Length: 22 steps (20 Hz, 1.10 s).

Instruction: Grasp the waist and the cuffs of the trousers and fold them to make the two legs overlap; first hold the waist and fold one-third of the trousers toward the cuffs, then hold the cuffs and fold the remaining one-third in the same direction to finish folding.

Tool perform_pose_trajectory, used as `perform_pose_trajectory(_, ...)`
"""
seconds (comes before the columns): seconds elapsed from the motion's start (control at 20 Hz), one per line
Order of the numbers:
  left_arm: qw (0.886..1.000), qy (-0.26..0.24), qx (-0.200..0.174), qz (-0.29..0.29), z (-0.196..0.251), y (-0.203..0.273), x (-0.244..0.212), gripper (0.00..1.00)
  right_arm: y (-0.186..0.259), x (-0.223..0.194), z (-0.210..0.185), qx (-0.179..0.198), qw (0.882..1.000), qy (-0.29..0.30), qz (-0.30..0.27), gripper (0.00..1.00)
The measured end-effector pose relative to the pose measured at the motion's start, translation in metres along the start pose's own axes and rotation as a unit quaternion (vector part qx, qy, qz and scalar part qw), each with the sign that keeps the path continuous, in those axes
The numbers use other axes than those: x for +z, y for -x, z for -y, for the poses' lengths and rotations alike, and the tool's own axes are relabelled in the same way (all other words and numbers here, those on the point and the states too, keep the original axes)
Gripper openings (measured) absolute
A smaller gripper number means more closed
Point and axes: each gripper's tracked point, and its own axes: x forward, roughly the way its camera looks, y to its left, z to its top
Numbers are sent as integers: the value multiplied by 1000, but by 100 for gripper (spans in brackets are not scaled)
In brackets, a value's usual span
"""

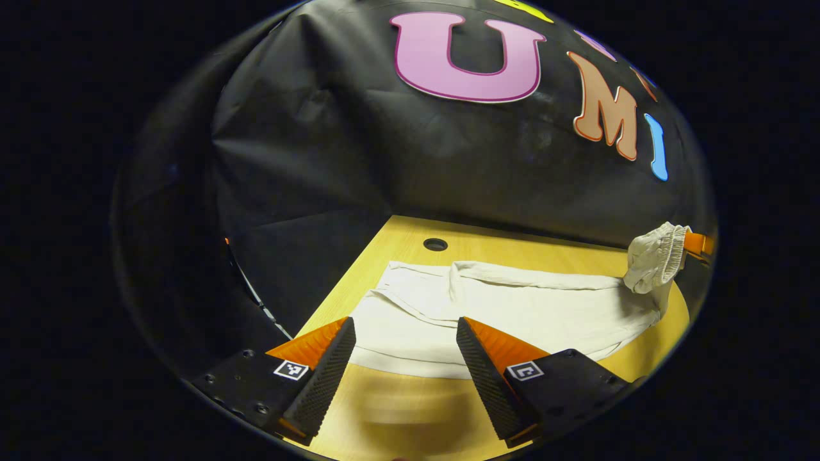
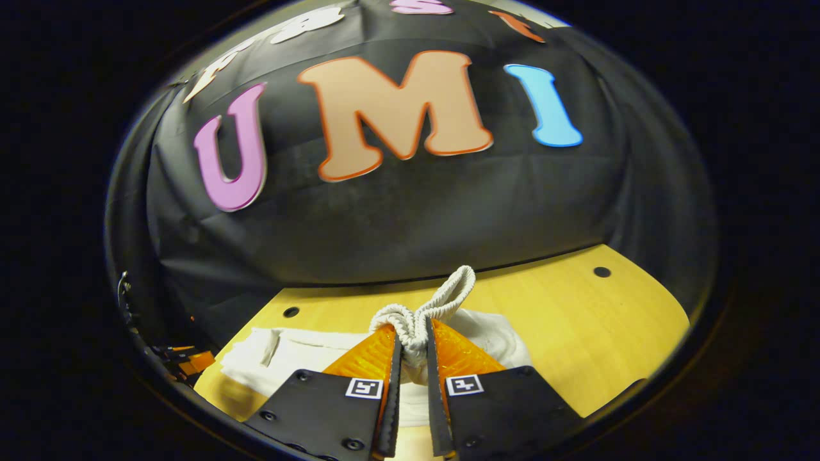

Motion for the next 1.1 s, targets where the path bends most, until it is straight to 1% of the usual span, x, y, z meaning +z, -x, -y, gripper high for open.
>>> perform_pose_trajectory(0.1,1000,4,4,-11,-14,-8,-9,96,0,-7,7,19,999,32,-20,22)
perform_pose_trajectory(0.15,1000,4,5,-18,-21,-12,-14,96,1,-6,3,25,998,43,-31,22)
perform_pose_trajectory(0.2,1000,4,6,-25,-27,-16,-19,96,9,0,4,29,997,50,-44,22)
perform_pose_trajectory(0.25,999,5,8,-32,-30,-18,-23,96,6,-2,1,35,996,55,-59,22)
perform_pose_trajectory(0.3,999,7,8,-38,-32,-21,-28,96,9,0,2,43,995,58,-73,20)
perform_pose_trajectory(0.35,999,10,9,-45,-34,-23,-32,96,14,5,1,48,994,63,-81,21)
perform_pose_trajectory(0.4,999,11,10,-50,-38,-25,-37,96,19,13,5,51,993,66,-89,42)
perform_pose_trajectory(0.45,998,12,13,-54,-42,-26,-40,96,29,23,8,60,992,65,-95,44)
perform_pose_trajectory(0.6,998,10,15,-66,-49,-30,-48,96,45,62,33,59,992,58,-97,97)
perform_pose_trajectory(0.65,997,9,14,-70,-49,-32,-50,96,51,78,46,54,992,57,-96,95)
perform_pose_trajectory(0.7,997,7,14,-73,-50,-33,-52,96,50,74,44,49,993,56,-96,96)
perform_pose_trajectory(0.75,997,5,15,-76,-51,-34,-54,96,50,67,37,42,993,54,-94,93)
perform_pose_trajectory(0.8,997,4,16,-80,-52,-36,-57,96,52,71,41,34,994,51,-92,93)
perform_pose_trajectory(0.85,996,1,16,-85,-51,-37,-59,96,54,74,41,27,995,48,-89,97)
perform_pose_trajectory(0.95,995,-7,22,-94,-53,-41,-64,96,62,87,54,12,996,42,-83,97)
perform_pose_trajectory(1.0,995,-14,23,-93,-51,-44,-63,96,67,94,60,5,996,41,-80,93)
perform_pose_trajectory(1.05,996,-19,21,-90,-49,-48,-61,95,73,106,69,-1,996,39,-79,97)
perform_pose_trajectory(1.1,995,-22,20,-92,-47,-52,-61,95,79,115,77,-7,996,38,-80,97)
